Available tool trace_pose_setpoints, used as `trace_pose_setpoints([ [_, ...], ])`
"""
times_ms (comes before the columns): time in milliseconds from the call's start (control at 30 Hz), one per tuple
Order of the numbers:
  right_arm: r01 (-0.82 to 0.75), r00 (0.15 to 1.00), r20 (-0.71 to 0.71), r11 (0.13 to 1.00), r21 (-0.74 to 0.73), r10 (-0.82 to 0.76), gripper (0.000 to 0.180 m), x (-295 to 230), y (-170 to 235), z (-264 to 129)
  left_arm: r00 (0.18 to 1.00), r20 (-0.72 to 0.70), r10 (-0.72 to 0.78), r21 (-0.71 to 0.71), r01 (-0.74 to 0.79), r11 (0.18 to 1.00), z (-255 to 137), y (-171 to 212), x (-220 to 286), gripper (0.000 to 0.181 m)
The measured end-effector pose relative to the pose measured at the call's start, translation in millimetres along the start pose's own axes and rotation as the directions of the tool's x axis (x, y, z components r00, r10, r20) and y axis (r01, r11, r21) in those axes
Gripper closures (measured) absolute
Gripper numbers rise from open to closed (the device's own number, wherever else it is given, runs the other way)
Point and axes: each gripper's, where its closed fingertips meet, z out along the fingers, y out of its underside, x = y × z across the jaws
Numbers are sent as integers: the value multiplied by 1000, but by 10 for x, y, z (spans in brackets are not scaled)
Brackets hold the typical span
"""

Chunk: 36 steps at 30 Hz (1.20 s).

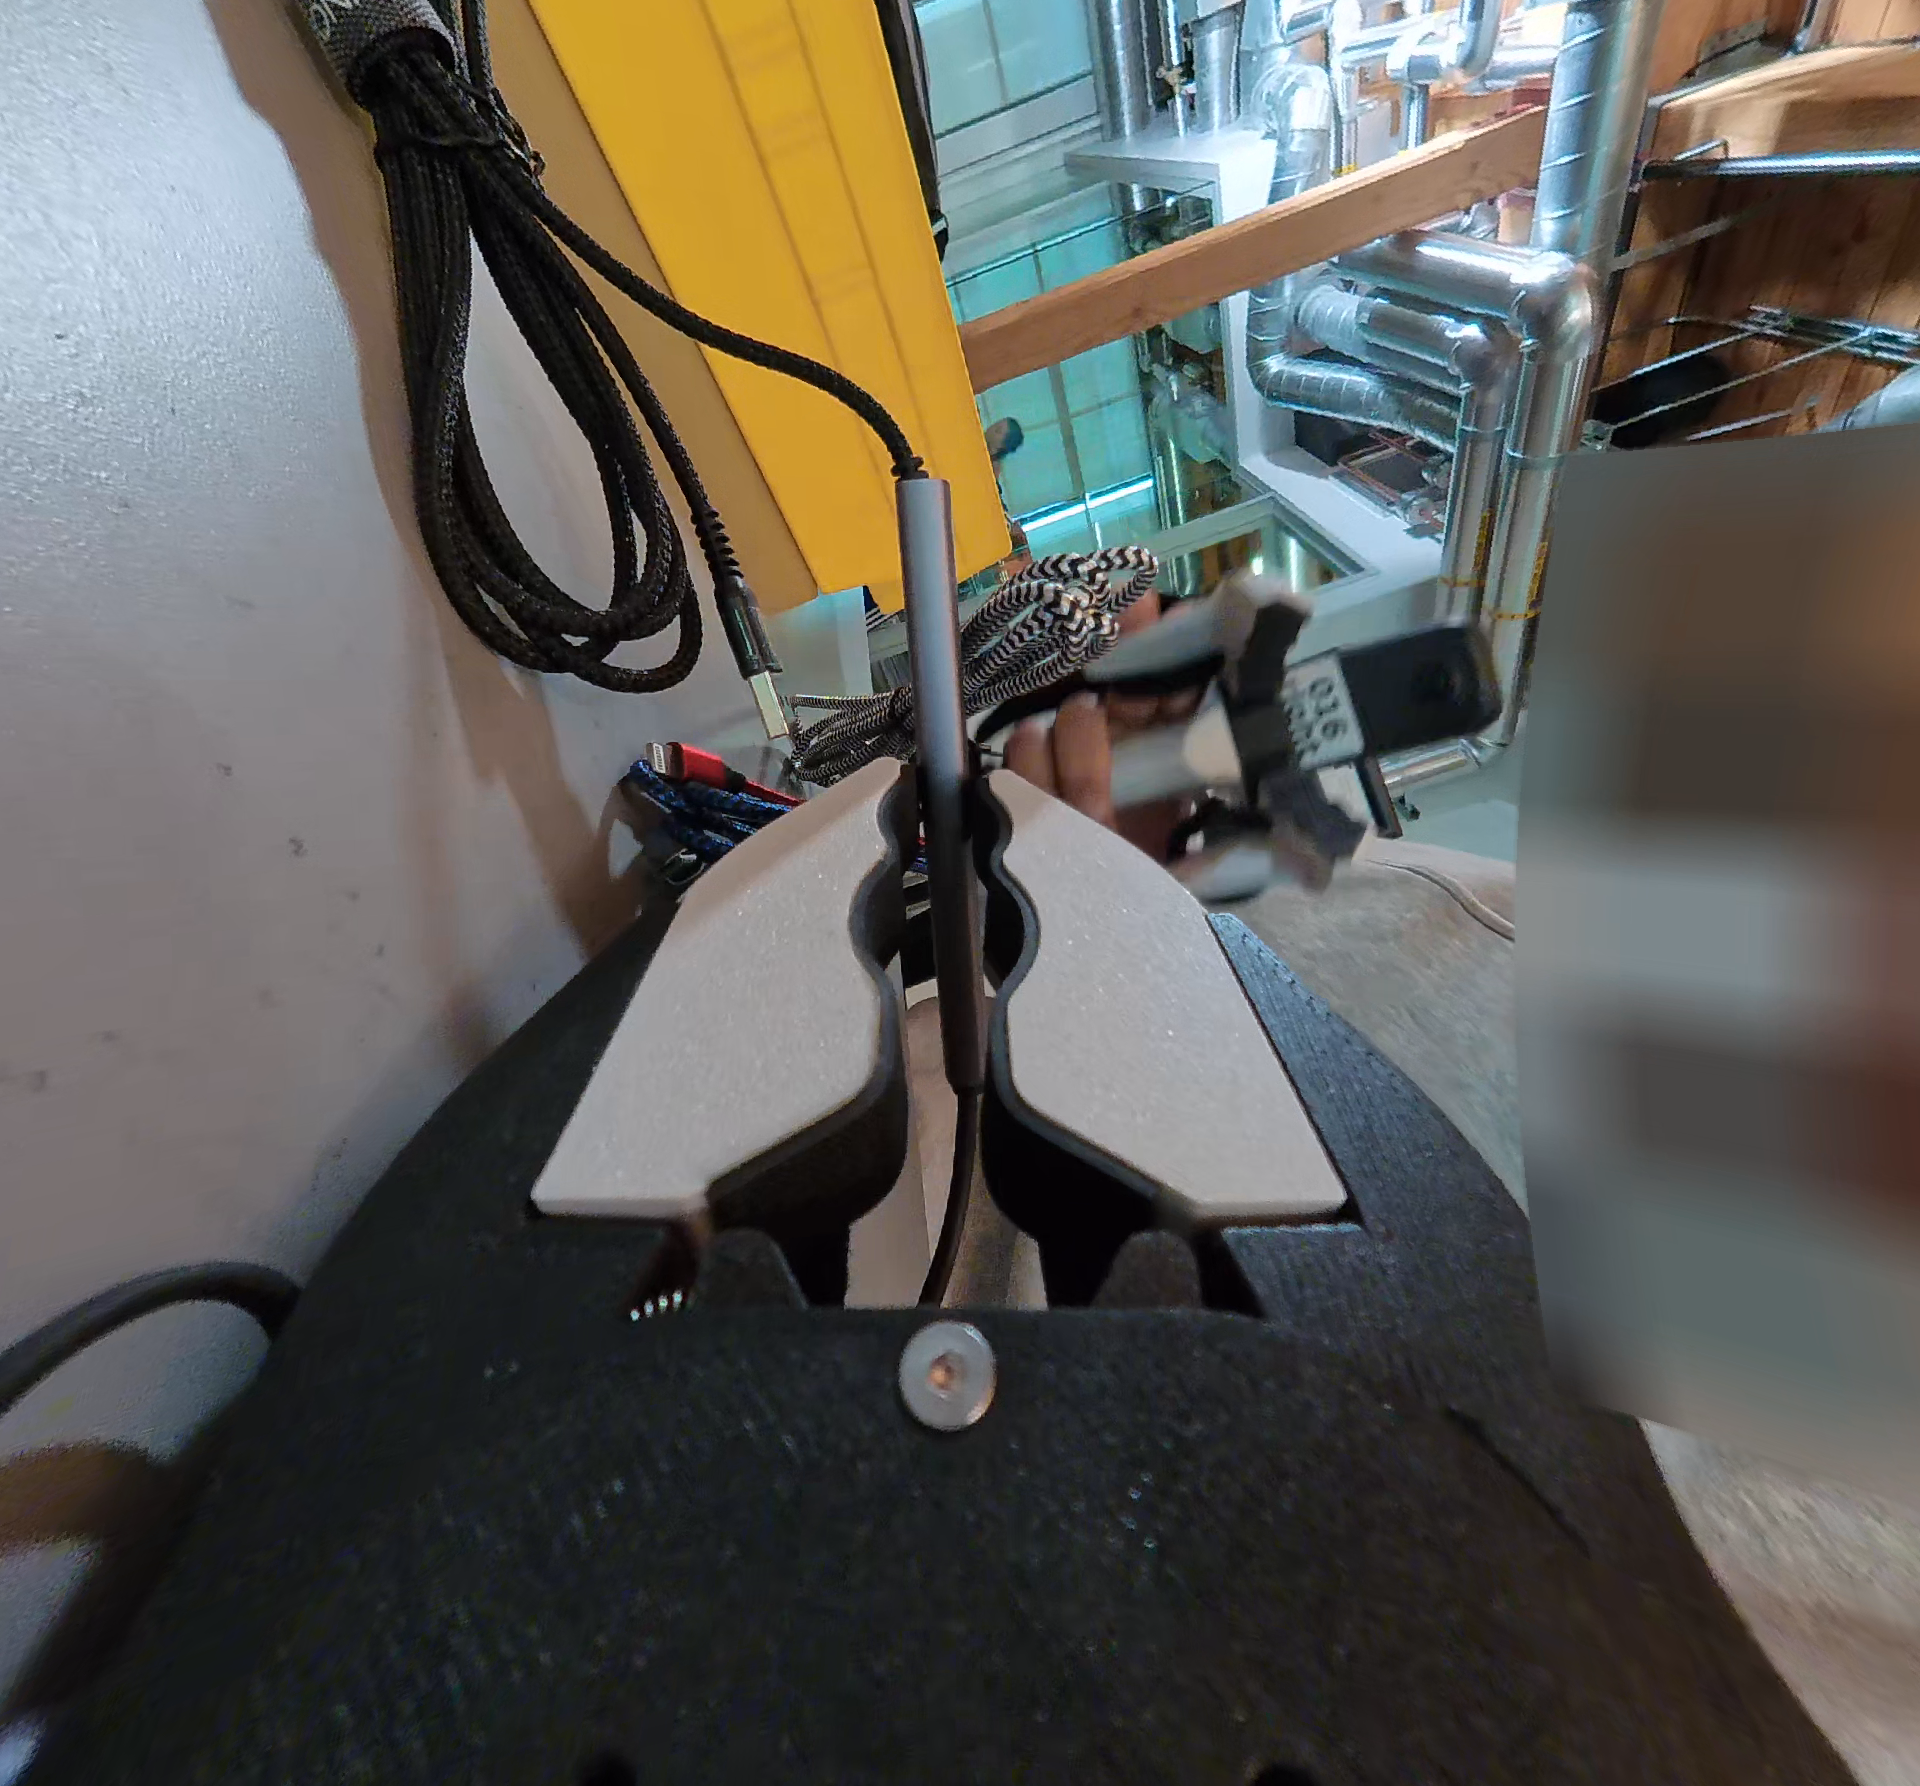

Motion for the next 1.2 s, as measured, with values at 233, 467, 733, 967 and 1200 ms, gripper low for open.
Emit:
trace_pose_setpoints([
  [233, -260, 963, -123, 949, -179, 240, 128, -324, 693, 68, 1000, -1, -1, -1, 1, 1000, 2, -1, 1, 172],
  [467, -310, 940, -210, 931, -195, 269, 134, -184, 752, 227, 1000, 10, 21, -1, -21, 1000, 8, 4, 3, 171],
  [733, -305, 927, -289, 928, -213, 239, 136, -139, 774, 270, 994, 66, 91, 17, -92, 996, 38, 3, -15, 171],
  [967, -127, 965, -250, 975, -182, 79, 130, -78, 490, 188, 993, 72, 95, 24, -97, 995, 54, 4, -16, 171],
  [1200, 91, 982, -134, 954, -285, -134, 145, 441, 552, -42, 993, 73, 95, 21, -97, 995, 58, 7, -18, 171],
])
